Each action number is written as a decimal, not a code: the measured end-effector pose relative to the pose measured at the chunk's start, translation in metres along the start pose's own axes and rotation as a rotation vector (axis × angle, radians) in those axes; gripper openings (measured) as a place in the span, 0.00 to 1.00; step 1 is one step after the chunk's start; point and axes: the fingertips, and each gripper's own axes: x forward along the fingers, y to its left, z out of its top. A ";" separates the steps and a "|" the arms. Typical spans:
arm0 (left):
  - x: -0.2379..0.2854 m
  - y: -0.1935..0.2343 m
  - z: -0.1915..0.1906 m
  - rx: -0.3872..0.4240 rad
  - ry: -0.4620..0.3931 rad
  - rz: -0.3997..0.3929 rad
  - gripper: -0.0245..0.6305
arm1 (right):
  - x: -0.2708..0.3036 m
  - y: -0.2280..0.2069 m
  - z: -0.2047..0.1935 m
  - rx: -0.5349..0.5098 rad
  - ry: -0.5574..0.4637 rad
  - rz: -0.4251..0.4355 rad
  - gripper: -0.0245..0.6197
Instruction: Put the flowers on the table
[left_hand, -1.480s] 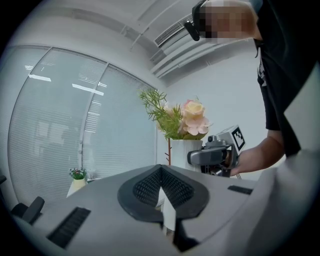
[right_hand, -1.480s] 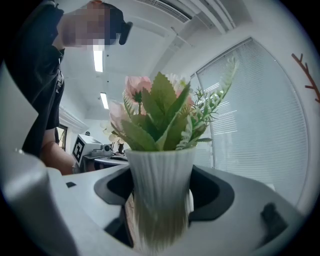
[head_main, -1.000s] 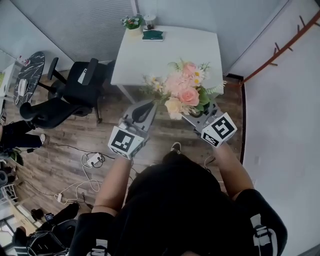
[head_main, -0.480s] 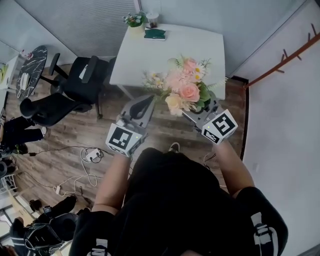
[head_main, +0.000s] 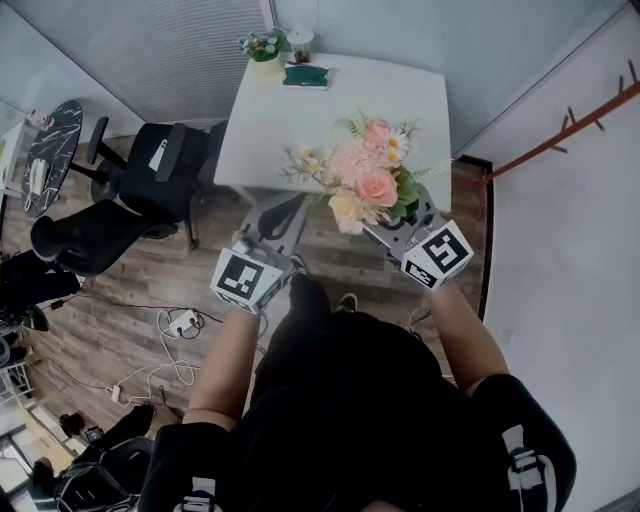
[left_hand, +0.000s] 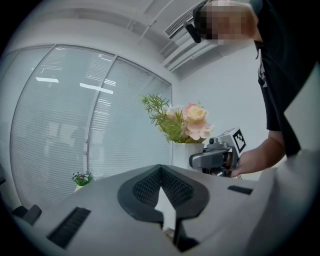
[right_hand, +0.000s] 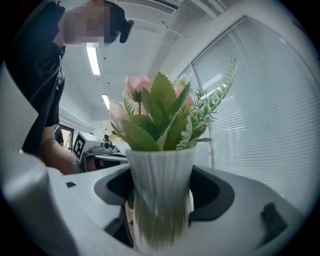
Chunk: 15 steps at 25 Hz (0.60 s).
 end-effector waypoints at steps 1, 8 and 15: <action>0.001 0.000 -0.001 0.005 -0.007 -0.008 0.06 | 0.000 -0.001 -0.001 -0.003 -0.001 -0.007 0.56; 0.014 0.038 0.003 0.019 -0.021 -0.052 0.06 | 0.035 -0.017 0.004 -0.020 -0.009 -0.042 0.56; 0.028 0.101 0.009 0.005 -0.027 -0.090 0.06 | 0.092 -0.041 0.015 -0.027 -0.001 -0.081 0.56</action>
